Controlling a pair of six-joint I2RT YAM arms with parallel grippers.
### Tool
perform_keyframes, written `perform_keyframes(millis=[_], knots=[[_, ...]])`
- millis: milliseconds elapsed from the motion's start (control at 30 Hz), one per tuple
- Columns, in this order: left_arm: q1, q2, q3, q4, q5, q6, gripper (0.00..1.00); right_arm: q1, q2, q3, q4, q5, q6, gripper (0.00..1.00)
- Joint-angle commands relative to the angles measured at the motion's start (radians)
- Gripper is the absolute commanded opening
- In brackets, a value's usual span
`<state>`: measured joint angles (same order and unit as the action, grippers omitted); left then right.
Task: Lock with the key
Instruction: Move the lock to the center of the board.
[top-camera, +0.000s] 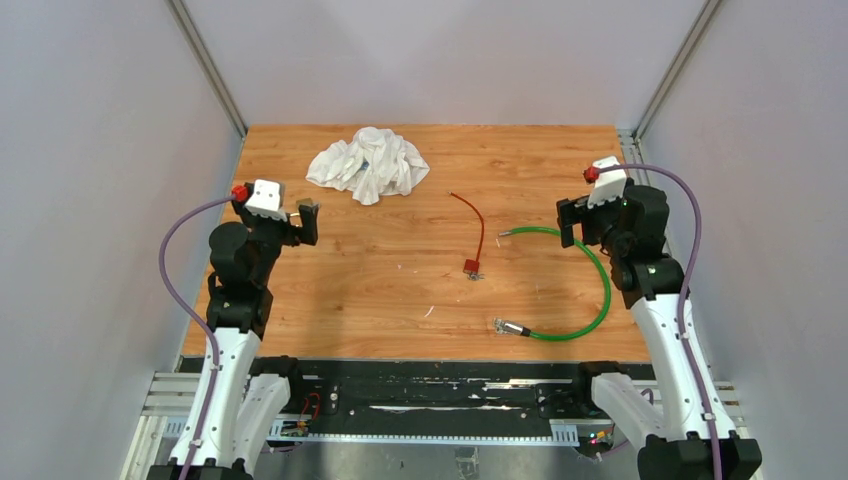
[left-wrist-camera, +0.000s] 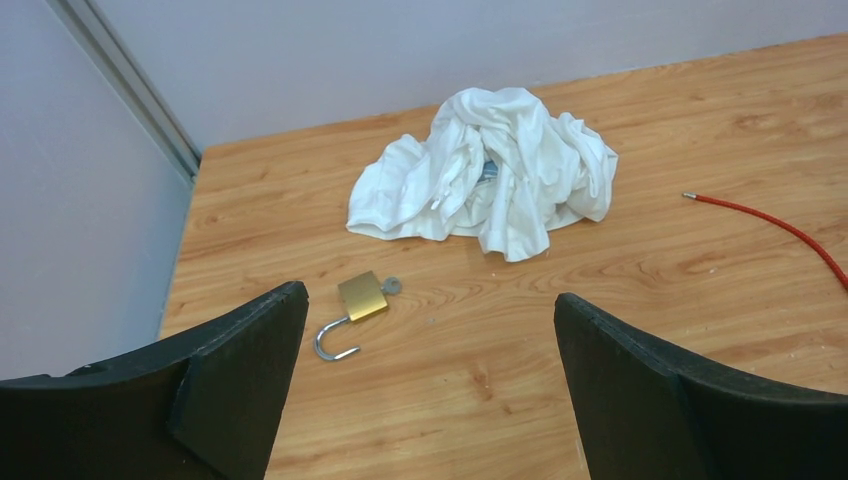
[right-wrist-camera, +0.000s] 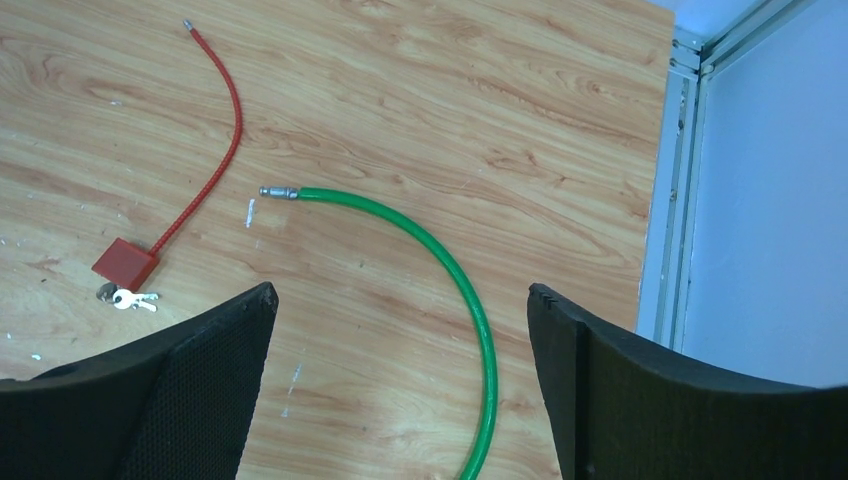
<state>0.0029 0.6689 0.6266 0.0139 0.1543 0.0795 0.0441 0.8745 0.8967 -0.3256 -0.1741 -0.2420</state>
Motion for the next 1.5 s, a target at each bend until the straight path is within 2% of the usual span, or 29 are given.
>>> perform_keyframes(millis=[0, 167, 233, 300, 467, 600, 800, 900, 1100, 1267, 1400, 1467], knots=[[-0.011, 0.005, 0.000, 0.026, 0.053, 0.046, 0.98, -0.017, 0.016, 0.058, -0.122, -0.011, -0.106, 0.93], [-0.012, 0.038, -0.006, 0.017, 0.156, 0.098, 0.98, 0.015, 0.053, 0.039, -0.373, -0.115, -0.376, 0.93], [-0.013, 0.047, -0.013, 0.017, 0.191, 0.104, 0.98, 0.049, 0.054, -0.011, -0.469, -0.184, -0.488, 0.93], [-0.014, 0.049, -0.020, 0.017, 0.223, 0.112, 0.98, 0.106, 0.046, -0.080, -0.508, -0.214, -0.530, 0.93], [-0.039, 0.063, -0.036, 0.018, 0.274, 0.135, 0.98, 0.313, 0.042, -0.284, -0.424, -0.181, -0.551, 0.91], [-0.054, 0.075, -0.038, 0.017, 0.296, 0.149, 0.98, 0.423, 0.119, -0.346, -0.354, -0.161, -0.556, 0.88], [-0.063, 0.093, -0.033, 0.018, 0.286, 0.166, 0.98, 0.517, 0.286, -0.341, -0.276, -0.128, -0.548, 0.66], [-0.065, 0.103, -0.031, 0.018, 0.291, 0.173, 0.98, 0.571, 0.358, -0.297, -0.264, -0.117, -0.502, 0.50], [-0.070, 0.136, -0.027, 0.009, 0.297, 0.230, 0.98, 0.733, 0.506, -0.136, -0.270, -0.092, -0.294, 0.22], [-0.079, 0.170, 0.001, -0.014, 0.297, 0.241, 0.98, 0.871, 0.727, 0.077, -0.273, -0.059, -0.071, 0.21], [-0.088, 0.186, 0.023, -0.030, 0.298, 0.232, 0.98, 0.896, 0.879, 0.248, -0.234, -0.136, 0.046, 0.20], [-0.090, 0.190, 0.021, -0.031, 0.287, 0.226, 0.98, 0.896, 0.930, 0.323, -0.213, -0.191, 0.096, 0.26]])
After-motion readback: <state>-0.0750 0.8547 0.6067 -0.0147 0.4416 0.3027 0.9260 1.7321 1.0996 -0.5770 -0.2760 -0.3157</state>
